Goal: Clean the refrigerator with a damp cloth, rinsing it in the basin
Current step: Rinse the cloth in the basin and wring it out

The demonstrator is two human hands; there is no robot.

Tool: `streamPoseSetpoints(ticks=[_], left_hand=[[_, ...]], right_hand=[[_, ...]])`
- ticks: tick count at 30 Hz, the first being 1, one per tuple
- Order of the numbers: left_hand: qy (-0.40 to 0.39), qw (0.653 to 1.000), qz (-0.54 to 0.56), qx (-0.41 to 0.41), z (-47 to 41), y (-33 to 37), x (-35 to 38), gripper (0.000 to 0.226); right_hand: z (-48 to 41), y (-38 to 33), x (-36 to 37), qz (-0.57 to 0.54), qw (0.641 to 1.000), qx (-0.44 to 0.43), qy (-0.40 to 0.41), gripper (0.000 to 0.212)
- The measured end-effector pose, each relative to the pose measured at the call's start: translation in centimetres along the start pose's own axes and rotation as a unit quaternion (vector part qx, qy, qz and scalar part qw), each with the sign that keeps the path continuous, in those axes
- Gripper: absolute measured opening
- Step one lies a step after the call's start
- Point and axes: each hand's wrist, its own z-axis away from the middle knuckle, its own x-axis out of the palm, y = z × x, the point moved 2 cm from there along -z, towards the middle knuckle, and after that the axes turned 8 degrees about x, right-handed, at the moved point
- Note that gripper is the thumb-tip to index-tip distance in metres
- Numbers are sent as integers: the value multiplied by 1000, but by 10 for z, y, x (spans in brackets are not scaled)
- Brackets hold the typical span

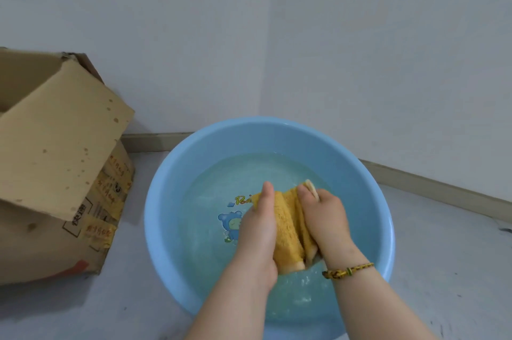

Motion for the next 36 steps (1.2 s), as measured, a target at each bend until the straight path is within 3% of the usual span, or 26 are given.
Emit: streamPoseSetpoints(ticks=[2, 5, 7, 11, 14, 15, 16, 18, 20, 22, 26, 29, 31, 33, 35, 36], left_hand=[[-25, 1000, 15, 9, -1, -3, -8, 44], [-58, 997, 12, 46, -5, -1, -11, 48], [-54, 995, -12, 79, -7, -1, -11, 54], [72, 993, -10, 96, -16, -1, -26, 41], [80, 988, 27, 130, -18, 6, -27, 26], [73, 987, 27, 142, -17, 10, -26, 26], [67, 986, 18, 150, -15, 12, -26, 28], [48, 988, 0, 146, -11, 14, -25, 33], [39, 990, -21, 137, -8, 17, -25, 37], [29, 988, -51, 145, -7, 19, -25, 39], [-28, 975, -128, 179, -2, 20, -23, 44], [-98, 981, -115, 125, -2, 16, -22, 47], [-121, 990, -52, 55, -2, 14, -22, 47], [-124, 992, -7, 37, -3, 14, -25, 55], [-114, 991, -45, 59, -5, 16, -28, 86], [-105, 990, -76, 60, -4, 17, -27, 104]], right_hand=[[5, 0, -3, -27, 999, -25, 15, 33], [26, 7, 15, 45, 981, -190, 11, 7], [47, 17, 32, 148, 938, -314, 5, 30], [68, 30, 43, 213, 880, -424, 8, 50], [67, 30, 34, 111, 919, -369, 84, 70], [66, 26, 29, 63, 947, -309, 60, 81], [64, 23, 28, 16, 973, -227, -31, 92], [59, 24, 29, -68, 969, -99, -215, 110], [52, 24, 25, -82, 959, -88, -258, 115], [47, 20, 23, -102, 952, -76, -280, 101], [49, 11, 17, -106, 909, -87, -393, 40], [50, 10, 19, -80, 881, -89, -458, 33], [44, 11, 21, -43, 895, -76, -437, 33], [34, 12, 19, -22, 938, -35, -345, 32], [24, 17, 14, 55, 983, -29, -170, 24], [22, 18, 11, 144, 986, -68, -49, 27]])
